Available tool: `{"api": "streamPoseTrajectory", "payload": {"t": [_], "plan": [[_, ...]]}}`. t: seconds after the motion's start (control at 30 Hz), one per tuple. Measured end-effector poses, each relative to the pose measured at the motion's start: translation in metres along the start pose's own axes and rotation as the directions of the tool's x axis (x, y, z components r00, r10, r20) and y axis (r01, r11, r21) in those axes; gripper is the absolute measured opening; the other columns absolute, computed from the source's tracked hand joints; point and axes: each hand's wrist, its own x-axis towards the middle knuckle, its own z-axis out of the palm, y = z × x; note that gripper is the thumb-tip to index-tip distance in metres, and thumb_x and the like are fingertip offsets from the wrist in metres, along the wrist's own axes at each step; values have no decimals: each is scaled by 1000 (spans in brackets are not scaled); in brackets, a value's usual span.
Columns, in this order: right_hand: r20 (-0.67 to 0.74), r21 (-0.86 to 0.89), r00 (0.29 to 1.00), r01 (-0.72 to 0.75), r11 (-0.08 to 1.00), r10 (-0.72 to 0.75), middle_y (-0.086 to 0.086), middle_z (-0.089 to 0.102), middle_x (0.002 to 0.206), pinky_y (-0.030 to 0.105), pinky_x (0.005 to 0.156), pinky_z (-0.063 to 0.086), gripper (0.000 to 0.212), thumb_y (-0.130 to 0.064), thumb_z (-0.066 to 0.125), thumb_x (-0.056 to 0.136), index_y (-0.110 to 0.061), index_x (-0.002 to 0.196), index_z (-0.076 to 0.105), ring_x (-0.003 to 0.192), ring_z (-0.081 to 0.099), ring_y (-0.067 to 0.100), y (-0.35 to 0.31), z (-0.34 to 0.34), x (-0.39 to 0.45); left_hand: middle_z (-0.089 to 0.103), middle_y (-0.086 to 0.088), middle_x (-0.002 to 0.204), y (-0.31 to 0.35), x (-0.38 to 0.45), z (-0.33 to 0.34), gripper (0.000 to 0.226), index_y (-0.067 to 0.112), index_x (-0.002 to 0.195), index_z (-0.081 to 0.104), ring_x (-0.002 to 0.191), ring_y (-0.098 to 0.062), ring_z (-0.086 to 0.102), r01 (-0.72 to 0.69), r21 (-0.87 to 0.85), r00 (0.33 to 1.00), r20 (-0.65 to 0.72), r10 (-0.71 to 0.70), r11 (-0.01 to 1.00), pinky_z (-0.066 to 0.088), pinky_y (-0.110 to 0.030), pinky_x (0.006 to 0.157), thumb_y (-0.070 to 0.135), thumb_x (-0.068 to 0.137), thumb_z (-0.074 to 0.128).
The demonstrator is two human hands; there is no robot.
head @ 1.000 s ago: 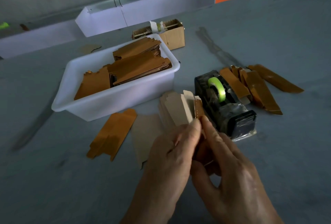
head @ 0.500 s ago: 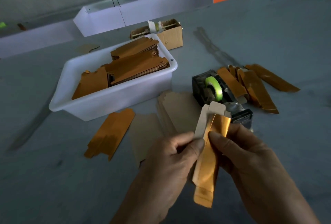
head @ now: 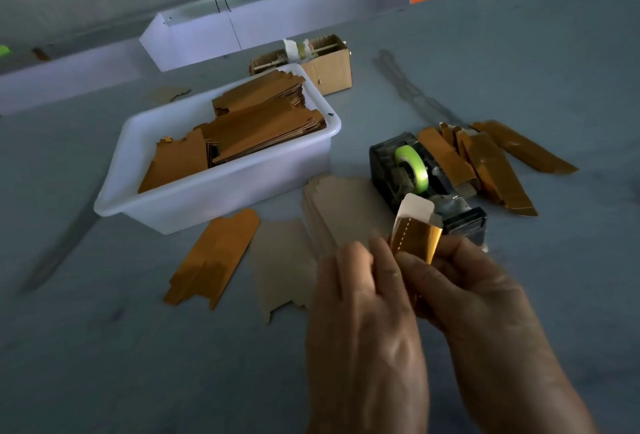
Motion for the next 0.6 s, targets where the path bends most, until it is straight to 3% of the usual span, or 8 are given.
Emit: {"api": "streamPoseTrajectory", "payload": {"t": [0.1, 0.2, 0.27, 0.33, 0.4, 0.5, 0.57, 0.6], "plan": [[-10, -17, 1000, 6, 1000, -6, 6, 72, 73, 20, 54, 53, 19, -27, 66, 64, -18, 80, 70, 68, 70, 16, 1, 1, -4, 58, 0, 75, 1, -3, 9, 24, 5, 103, 72, 55, -10, 55, -19, 1, 999, -44, 19, 1000, 30, -9, 44, 15, 81, 72], [-30, -3, 1000, -8, 1000, 8, 3, 73, 74, 15, 52, 52, 22, -36, 63, 63, -23, 78, 72, 68, 71, 13, 0, -1, -7, 59, 1, 75, 3, -5, 9, 41, 17, 114, 69, 46, -9, 51, -8, 51, 1000, 9, 7, 999, 9, -11, 42, 29, 88, 39], [-14, -11, 1000, -12, 1000, 12, 0, 73, 75, 15, 53, 52, 27, -45, 64, 59, -27, 78, 73, 69, 70, 10, -1, -1, -8, 57, 1, 71, 3, -6, 7, 30, 29, 107, 58, 37, -11, 50, 60, 27, 995, -77, -58, 998, -3, -9, 41, 38, 88, 37], [-10, -38, 1000, -18, 999, 17, 3, 73, 77, 24, 60, 56, 33, -47, 69, 54, -25, 79, 72, 73, 71, 15, 1, 0, -8, 55, 4, 72, 8, -11, 4, 22, 28, 96, 49, 43, -12, 56, 65, -106, 997, -28, -68, 992, 4, -9, 35, 45, 88, 37], [-32, -68, 999, -10, 998, 8, 7, 72, 78, 37, 72, 57, 32, -42, 71, 54, -21, 79, 72, 77, 70, 21, 5, 0, -5, 54, 9, 85, 5, -11, 11, 26, 35, 100, 51, 70, -14, 65, -7, -154, 999, -47, 0, 988, 34, -10, 42, 56, 87, 42], [-16, -19, 1000, 6, 1000, -6, 8, 71, 75, 42, 82, 54, 23, -33, 65, 60, -20, 77, 73, 75, 68, 20, 5, 0, -1, 62, 7, 95, -11, -6, -5, 32, 35, 104, 70, 84, -9, 65, -36, -272, 998, 39, 48, 962, 56, -21, 65, 15, 79, 74], [4, 20, 1000, 18, 1000, -18, 7, 71, 77, 38, 81, 52, 18, -30, 65, 63, -21, 76, 73, 79, 67, 21, 4, 0, 1, 70, 11, 87, -22, -3, -12, 25, 38, 91, 73, 82, -1, 66, 101, -503, 995, 55, -85, 858, 53, -16, 67, 14, 84, 71], [11, 19, 1000, 26, 999, -26, 7, 71, 79, 35, 79, 52, 17, -30, 65, 63, -22, 75, 73, 82, 68, 20, 2, 0, 1, 73, 7, 82, -25, 0, -18, 17, 37, 84, 72, 78, -4, 69, 255, -637, 965, 213, -151, 727, 55, -20, 65, 20, 82, 73]]}}
